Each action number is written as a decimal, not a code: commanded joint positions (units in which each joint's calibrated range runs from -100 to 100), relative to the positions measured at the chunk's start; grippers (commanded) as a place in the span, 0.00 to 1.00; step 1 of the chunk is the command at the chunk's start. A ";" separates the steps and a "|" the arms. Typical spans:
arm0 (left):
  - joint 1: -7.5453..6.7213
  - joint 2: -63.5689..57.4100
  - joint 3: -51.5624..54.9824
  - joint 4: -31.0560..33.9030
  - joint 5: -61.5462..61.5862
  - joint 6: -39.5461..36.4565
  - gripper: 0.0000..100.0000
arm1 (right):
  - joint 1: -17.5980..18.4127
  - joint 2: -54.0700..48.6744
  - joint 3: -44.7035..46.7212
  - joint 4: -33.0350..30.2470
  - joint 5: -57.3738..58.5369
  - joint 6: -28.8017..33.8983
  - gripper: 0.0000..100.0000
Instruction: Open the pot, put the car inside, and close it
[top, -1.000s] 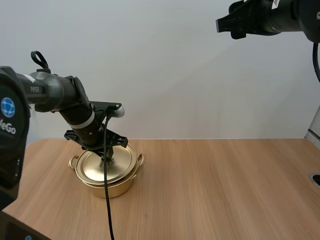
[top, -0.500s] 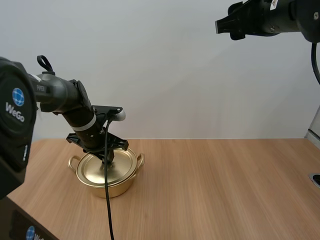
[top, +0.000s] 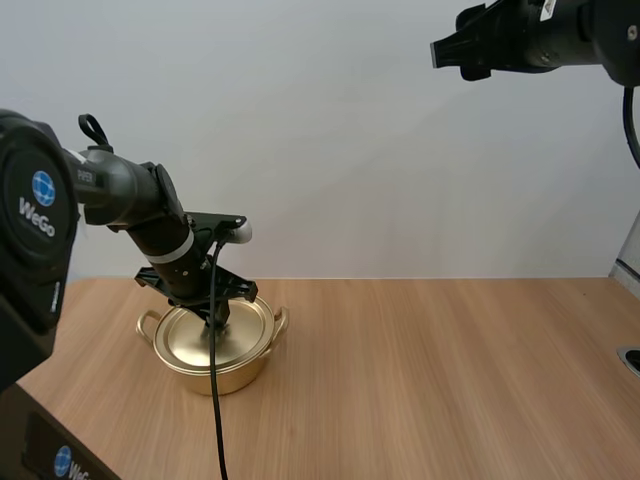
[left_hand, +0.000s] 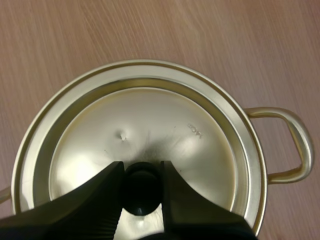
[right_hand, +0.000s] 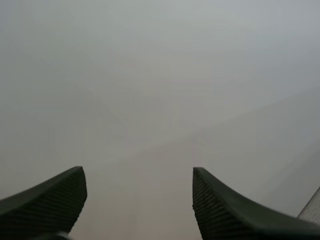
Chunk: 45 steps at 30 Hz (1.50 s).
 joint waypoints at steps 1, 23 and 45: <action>0.00 0.11 0.05 0.05 0.31 0.07 0.24 | -0.02 0.05 0.03 0.01 -0.03 0.07 1.00; 0.00 -0.54 -0.22 0.17 -0.10 0.07 1.00 | -0.02 0.05 0.03 -0.04 0.75 0.07 1.00; 0.00 -32.34 -0.22 -7.13 -64.26 2.40 1.00 | -0.02 0.05 0.55 -0.40 4.56 0.07 1.00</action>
